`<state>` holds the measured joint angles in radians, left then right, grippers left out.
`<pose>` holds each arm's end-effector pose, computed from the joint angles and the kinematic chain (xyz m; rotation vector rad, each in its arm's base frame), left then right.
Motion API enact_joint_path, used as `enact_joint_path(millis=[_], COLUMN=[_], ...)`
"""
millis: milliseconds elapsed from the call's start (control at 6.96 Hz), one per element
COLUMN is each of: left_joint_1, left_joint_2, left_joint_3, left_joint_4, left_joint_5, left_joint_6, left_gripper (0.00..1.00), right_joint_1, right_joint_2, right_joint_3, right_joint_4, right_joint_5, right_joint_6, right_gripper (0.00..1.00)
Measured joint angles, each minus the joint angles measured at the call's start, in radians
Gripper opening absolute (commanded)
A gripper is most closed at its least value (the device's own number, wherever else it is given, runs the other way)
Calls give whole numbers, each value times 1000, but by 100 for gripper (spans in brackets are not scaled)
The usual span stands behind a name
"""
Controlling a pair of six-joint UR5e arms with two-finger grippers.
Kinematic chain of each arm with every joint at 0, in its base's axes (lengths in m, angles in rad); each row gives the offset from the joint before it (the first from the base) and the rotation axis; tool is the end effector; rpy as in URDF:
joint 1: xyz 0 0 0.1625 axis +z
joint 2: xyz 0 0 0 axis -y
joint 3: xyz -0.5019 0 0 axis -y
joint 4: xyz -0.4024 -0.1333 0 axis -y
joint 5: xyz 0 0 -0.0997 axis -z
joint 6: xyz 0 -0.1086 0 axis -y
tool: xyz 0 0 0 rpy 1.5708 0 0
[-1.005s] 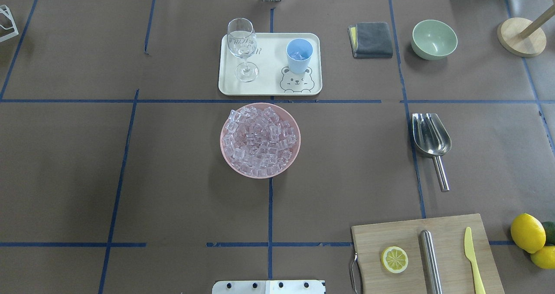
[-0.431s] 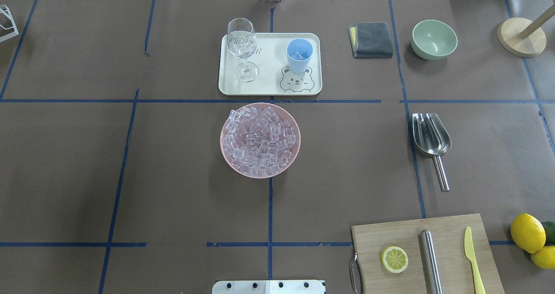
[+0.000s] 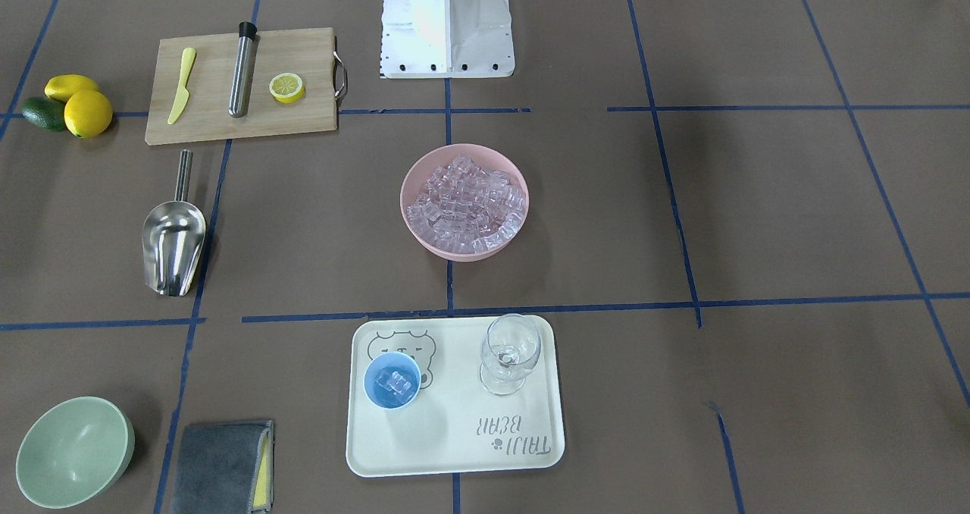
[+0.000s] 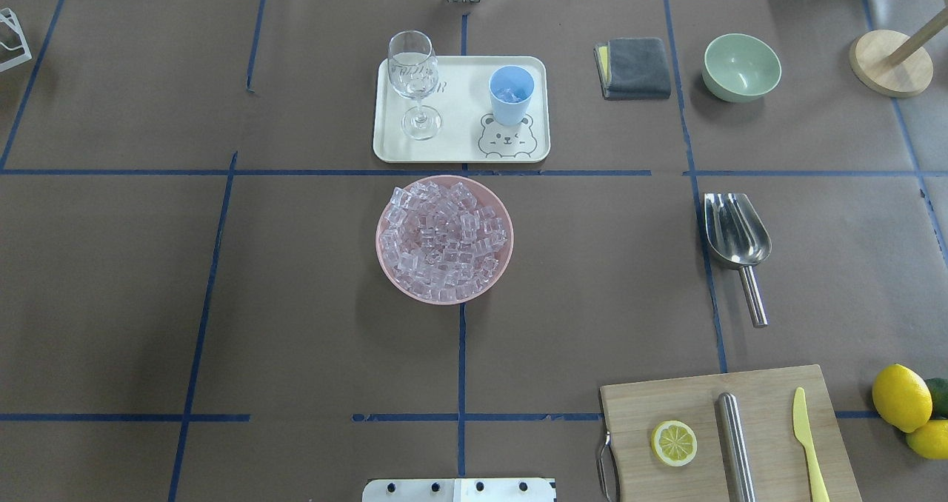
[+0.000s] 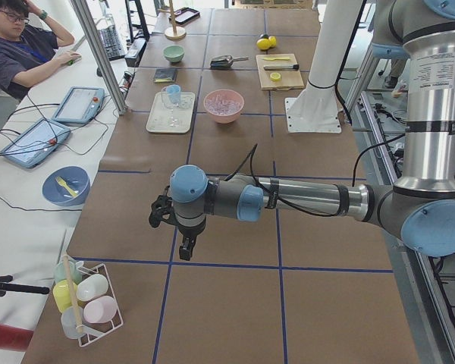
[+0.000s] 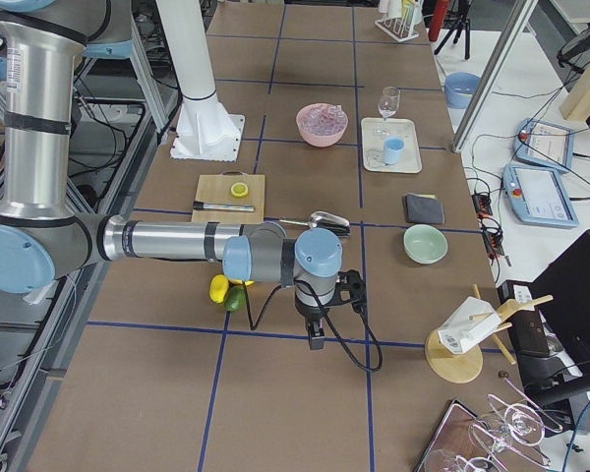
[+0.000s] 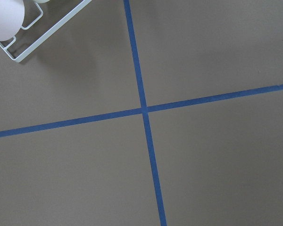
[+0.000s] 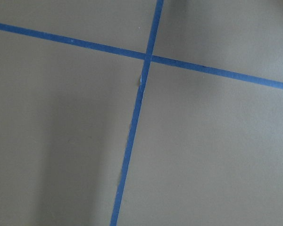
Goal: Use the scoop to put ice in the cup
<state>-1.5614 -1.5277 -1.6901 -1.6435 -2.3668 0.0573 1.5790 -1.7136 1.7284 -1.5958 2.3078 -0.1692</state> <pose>-0.0511 -0.4900 0.6936 0.1600 0.7913 0.1223 0.0638 -0.4293 0.7348 0.0556 -0.7357 -0.1499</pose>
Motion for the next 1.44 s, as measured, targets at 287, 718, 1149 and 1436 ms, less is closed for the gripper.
enact_joint_path(millis=[287, 718, 1149, 1436], left_joint_1=[0, 1, 1, 0], left_joint_2=[0, 1, 2, 3], left_joint_3=[-9, -27, -28, -29], left_joint_4=[-1, -1, -1, -1], left_joint_5=[4, 6, 6, 6], left_joint_6=[0, 1, 1, 1], left_gripper=[100, 100, 100, 100], right_joint_1=[1, 0, 5, 5], right_joint_2=[-2, 0, -1, 0], right_joint_3=[0, -1, 3, 5], right_joint_4=[0, 1, 1, 1], right_joint_5=[-2, -1, -1, -1], right_joint_6=[27, 36, 78, 95], right_gripper=[100, 100, 100, 100])
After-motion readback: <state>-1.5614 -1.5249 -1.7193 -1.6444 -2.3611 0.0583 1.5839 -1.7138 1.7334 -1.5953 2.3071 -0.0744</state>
